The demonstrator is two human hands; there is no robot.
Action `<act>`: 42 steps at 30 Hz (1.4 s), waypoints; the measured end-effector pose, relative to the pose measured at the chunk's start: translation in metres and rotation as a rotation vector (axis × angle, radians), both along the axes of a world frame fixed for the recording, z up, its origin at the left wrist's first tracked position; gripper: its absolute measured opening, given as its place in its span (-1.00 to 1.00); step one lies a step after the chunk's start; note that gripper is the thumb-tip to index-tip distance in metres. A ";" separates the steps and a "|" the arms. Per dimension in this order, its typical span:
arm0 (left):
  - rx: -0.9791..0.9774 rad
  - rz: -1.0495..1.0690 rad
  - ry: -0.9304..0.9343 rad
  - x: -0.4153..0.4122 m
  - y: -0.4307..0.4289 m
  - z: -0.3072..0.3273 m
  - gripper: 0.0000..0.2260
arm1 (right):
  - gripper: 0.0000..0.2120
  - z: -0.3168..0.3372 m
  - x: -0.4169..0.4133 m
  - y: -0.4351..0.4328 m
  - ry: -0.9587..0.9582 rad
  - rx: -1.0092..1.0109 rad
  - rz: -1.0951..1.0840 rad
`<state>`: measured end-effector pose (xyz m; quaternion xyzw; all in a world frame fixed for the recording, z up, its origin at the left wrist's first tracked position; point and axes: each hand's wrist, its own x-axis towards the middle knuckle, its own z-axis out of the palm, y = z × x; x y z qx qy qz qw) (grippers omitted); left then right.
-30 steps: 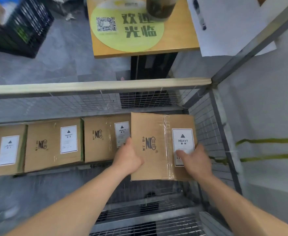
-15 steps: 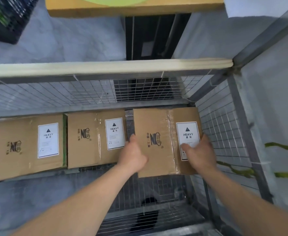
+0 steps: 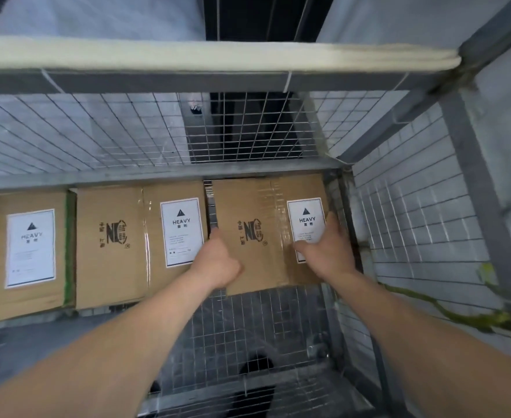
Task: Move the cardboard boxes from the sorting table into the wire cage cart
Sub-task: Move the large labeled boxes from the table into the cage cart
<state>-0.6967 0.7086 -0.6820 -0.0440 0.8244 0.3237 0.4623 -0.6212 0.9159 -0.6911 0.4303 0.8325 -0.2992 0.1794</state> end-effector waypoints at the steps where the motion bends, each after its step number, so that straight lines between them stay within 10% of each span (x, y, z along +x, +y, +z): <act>1: 0.011 -0.010 -0.005 0.000 0.001 -0.002 -0.37 | -0.14 -0.003 -0.001 -0.001 -0.011 -0.008 0.021; 15: -0.011 -0.275 0.219 -0.002 -0.026 0.060 -0.34 | -0.20 0.062 0.008 -0.037 -0.070 0.023 0.282; 42: 0.073 -0.814 0.925 0.043 -0.131 0.511 -0.42 | -0.50 0.531 0.120 -0.187 0.208 0.500 0.270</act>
